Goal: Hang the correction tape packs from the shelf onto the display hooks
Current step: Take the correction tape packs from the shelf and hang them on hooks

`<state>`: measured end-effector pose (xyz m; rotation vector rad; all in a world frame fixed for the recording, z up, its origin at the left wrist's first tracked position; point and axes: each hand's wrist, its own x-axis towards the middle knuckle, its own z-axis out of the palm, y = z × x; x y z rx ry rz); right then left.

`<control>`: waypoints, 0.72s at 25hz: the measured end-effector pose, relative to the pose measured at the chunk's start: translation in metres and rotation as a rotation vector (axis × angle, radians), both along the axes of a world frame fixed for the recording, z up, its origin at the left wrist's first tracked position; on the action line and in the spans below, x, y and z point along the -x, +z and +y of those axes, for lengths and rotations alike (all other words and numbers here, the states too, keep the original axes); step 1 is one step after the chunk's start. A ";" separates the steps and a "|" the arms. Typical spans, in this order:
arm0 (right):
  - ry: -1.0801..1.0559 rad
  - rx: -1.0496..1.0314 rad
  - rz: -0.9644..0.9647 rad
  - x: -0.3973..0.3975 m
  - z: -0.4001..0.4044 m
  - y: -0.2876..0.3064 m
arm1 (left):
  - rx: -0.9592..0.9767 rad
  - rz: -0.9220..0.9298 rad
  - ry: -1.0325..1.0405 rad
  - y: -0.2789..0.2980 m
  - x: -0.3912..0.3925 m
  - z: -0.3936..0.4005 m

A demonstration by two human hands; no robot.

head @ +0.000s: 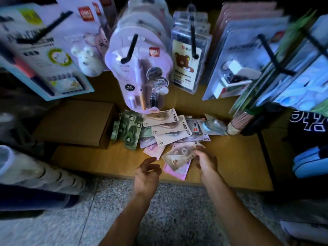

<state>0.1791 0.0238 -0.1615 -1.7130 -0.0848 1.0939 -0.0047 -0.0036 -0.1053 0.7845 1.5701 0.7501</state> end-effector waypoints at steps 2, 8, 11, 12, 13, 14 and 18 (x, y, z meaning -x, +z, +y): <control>-0.137 0.023 0.018 -0.015 -0.024 0.014 | -0.002 -0.006 -0.021 0.009 -0.006 -0.008; -0.050 -0.241 -0.096 -0.031 -0.069 0.105 | -0.119 -0.100 -0.107 0.072 -0.034 -0.024; 0.223 -0.369 -0.138 -0.033 -0.086 0.175 | -0.144 -0.180 -0.272 0.126 -0.044 -0.032; 0.348 -0.376 -0.176 -0.034 -0.094 0.198 | -0.156 -0.220 -0.333 0.145 -0.047 -0.035; 0.466 -0.380 -0.218 -0.034 -0.103 0.220 | -0.179 -0.265 -0.380 0.164 -0.048 -0.039; 0.547 -0.398 -0.262 -0.036 -0.115 0.241 | -0.208 -0.306 -0.406 0.183 -0.050 -0.044; 0.479 -0.581 -0.260 -0.041 -0.168 0.292 | -0.391 -0.348 -0.484 0.245 -0.057 -0.075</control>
